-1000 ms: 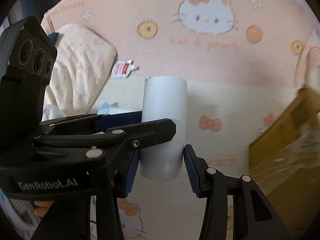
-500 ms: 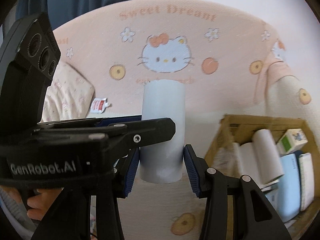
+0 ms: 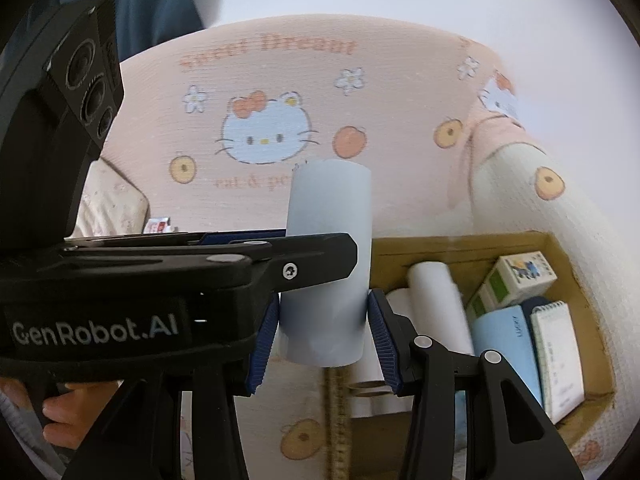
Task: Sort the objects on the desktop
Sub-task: 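Carry the upright roll with the right gripper to the cardboard box, then lower the roll into the box beside the other white rolls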
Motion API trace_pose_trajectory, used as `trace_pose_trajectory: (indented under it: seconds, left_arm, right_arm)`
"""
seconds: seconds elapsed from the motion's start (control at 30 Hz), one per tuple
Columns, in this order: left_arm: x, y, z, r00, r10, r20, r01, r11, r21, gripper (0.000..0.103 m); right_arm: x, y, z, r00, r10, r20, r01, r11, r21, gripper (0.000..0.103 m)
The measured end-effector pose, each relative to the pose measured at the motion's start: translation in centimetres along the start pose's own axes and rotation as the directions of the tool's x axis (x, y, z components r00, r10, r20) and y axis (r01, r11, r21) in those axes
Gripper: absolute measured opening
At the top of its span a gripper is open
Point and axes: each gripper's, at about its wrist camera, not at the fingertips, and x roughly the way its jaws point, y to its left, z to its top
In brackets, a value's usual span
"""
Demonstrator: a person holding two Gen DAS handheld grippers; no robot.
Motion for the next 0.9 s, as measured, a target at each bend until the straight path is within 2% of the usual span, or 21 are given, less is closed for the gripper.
trace_pose_trajectory:
  seconds: [0.13, 0.23, 0.47, 0.57, 0.7, 0.8, 0.9]
  left_arm:
    - [2.1, -0.9, 1.1, 0.996, 0.034, -0.086, -0.034, 0.999, -0.002, 0.044]
    - [3.9, -0.8, 1.8, 0.985, 0.045, -0.164, -0.05, 0.998, -0.027, 0.044]
    - [6.4, -1.1, 2.8, 0.959, 0.093, -0.266, -0.108, 0.993, -0.041, 0.043]
    - [7.4, -1.3, 3.1, 0.943, 0.125, -0.308, -0.143, 0.989, -0.035, 0.043]
    - [9.2, -0.8, 3.1, 0.908, 0.167, -0.385, -0.203, 0.978, -0.055, 0.043]
    - [10.1, -0.5, 3.1, 0.885, 0.22, -0.411, -0.258, 0.965, -0.039, 0.043]
    - [10.5, -0.4, 3.2, 0.881, 0.211, -0.423, -0.253, 0.966, -0.044, 0.043]
  right_arm:
    - [0.8, -2.5, -0.1, 0.998, 0.048, -0.033, -0.046, 0.997, 0.062, 0.043]
    - [1.7, -4.2, -0.3, 0.994, 0.084, -0.072, -0.077, 0.992, 0.098, 0.043]
    - [3.3, -6.4, -0.6, 0.981, 0.149, -0.123, -0.129, 0.979, 0.159, 0.043]
    - [3.8, -6.8, -0.7, 0.98, 0.15, -0.13, -0.129, 0.978, 0.164, 0.043]
    - [4.4, -7.1, -1.1, 0.976, 0.154, -0.155, -0.129, 0.979, 0.159, 0.043]
    - [4.2, -7.5, -1.3, 0.976, 0.158, -0.151, -0.132, 0.977, 0.166, 0.043]
    - [3.8, -7.8, -1.3, 0.977, 0.159, -0.139, -0.135, 0.977, 0.167, 0.043]
